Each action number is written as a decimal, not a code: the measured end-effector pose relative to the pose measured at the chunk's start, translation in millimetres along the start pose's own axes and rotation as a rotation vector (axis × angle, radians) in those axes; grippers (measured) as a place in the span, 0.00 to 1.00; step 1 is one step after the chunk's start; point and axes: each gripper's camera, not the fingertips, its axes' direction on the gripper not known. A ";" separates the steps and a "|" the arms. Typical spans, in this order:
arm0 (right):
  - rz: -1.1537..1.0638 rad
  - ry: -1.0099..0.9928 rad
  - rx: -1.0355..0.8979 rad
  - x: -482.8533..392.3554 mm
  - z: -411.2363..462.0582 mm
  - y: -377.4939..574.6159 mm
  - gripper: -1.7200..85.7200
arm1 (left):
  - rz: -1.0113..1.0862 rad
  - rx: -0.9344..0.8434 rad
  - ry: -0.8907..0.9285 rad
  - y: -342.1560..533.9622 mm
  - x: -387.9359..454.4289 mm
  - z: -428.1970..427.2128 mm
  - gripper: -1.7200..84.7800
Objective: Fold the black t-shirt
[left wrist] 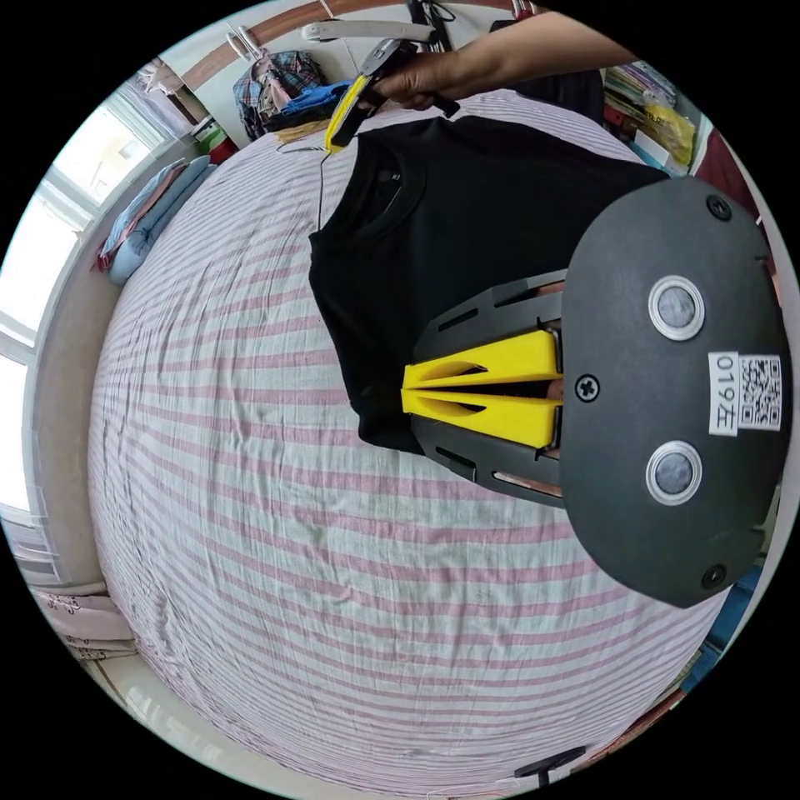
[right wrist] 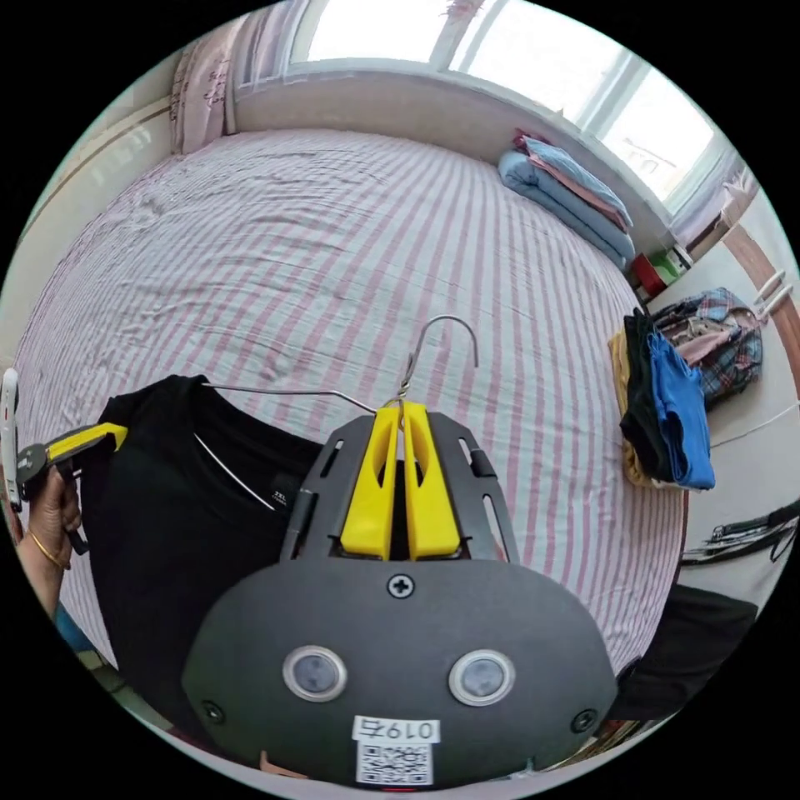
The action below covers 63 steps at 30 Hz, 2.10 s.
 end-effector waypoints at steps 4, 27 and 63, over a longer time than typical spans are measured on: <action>0.156 -0.031 -0.031 58.0 19.3 27.7 0.01 | 0.013 -0.040 -0.008 -1.3 4.1 10.2 0.03; 0.074 -0.566 0.452 225.7 -60.0 16.5 0.01 | 0.032 -0.141 -0.046 102.0 31.7 102.2 0.03; -1.491 -0.888 0.631 311.4 -768.4 139.3 0.01 | 0.288 0.614 -0.386 916.9 255.3 -156.3 0.14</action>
